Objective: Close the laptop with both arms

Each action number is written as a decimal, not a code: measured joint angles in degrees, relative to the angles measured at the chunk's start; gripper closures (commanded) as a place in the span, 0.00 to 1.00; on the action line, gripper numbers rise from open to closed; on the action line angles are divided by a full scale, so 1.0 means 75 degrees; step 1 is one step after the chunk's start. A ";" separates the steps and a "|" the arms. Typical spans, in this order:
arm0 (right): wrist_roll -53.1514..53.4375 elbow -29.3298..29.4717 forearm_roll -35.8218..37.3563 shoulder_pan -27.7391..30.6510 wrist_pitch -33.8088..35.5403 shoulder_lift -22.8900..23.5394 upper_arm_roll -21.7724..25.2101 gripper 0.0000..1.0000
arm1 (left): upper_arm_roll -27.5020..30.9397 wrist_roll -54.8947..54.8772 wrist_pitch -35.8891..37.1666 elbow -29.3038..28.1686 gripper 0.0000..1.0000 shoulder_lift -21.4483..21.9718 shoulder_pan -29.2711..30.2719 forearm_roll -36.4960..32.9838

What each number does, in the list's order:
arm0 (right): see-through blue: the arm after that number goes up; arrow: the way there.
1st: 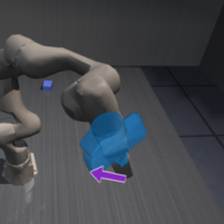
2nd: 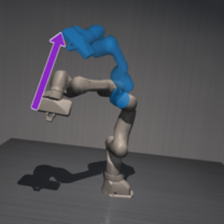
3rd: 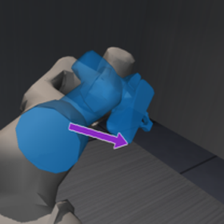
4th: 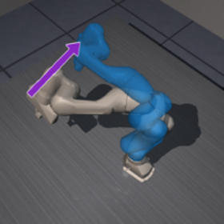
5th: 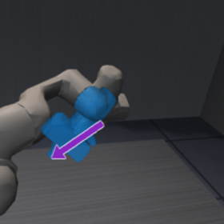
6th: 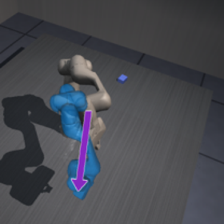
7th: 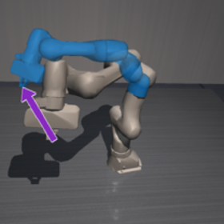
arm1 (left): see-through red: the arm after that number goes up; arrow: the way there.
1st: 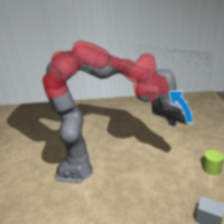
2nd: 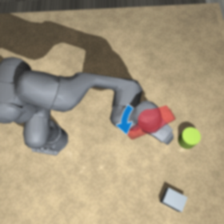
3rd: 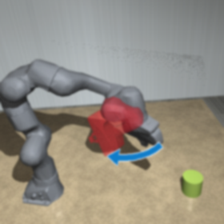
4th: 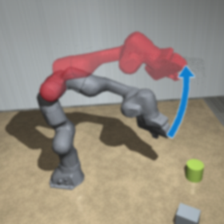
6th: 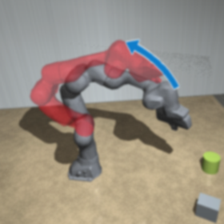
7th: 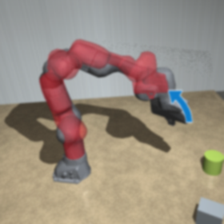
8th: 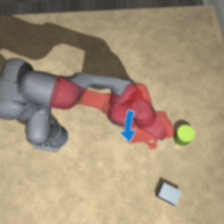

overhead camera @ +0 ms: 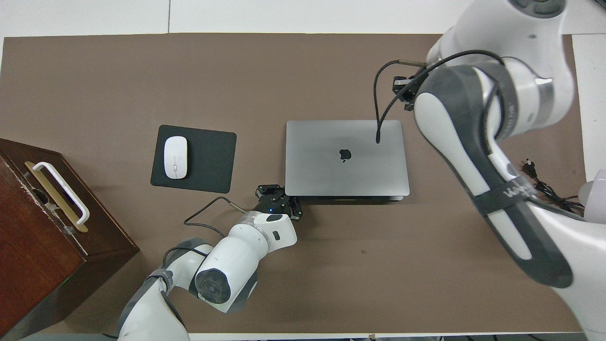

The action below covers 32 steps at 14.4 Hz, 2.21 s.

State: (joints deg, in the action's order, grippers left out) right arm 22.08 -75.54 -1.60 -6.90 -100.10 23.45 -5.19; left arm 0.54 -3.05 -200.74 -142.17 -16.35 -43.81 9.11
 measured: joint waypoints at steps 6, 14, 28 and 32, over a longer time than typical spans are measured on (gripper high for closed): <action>-0.2758 0.0103 0.0486 0.1293 0.0307 -0.1026 0.0050 0.06 | 0.0035 0.0501 0.0000 0.0000 1.00 0.0003 0.0036 0.0000; -0.4080 -0.0060 0.0458 0.2548 0.0594 -0.1529 0.0048 0.00 | 0.0055 0.1149 0.0605 0.0003 1.00 0.0278 0.0110 0.0001; -0.3319 -0.3152 -0.0222 0.2175 0.0276 -0.3606 -0.0127 0.00 | 0.0103 0.1269 0.4026 0.0002 1.00 0.2010 0.0197 0.0002; -0.3319 -0.3209 -0.0222 0.1551 0.0271 -0.3845 -0.0152 0.00 | 0.0142 0.1274 0.5747 0.0147 1.00 0.2738 0.0473 0.0002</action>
State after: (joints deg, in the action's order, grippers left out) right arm -2.81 -99.61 -3.26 4.73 -98.07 -5.38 -6.34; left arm 1.60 6.50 -157.64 -141.07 4.19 -40.26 9.13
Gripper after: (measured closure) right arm 0.000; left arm 0.991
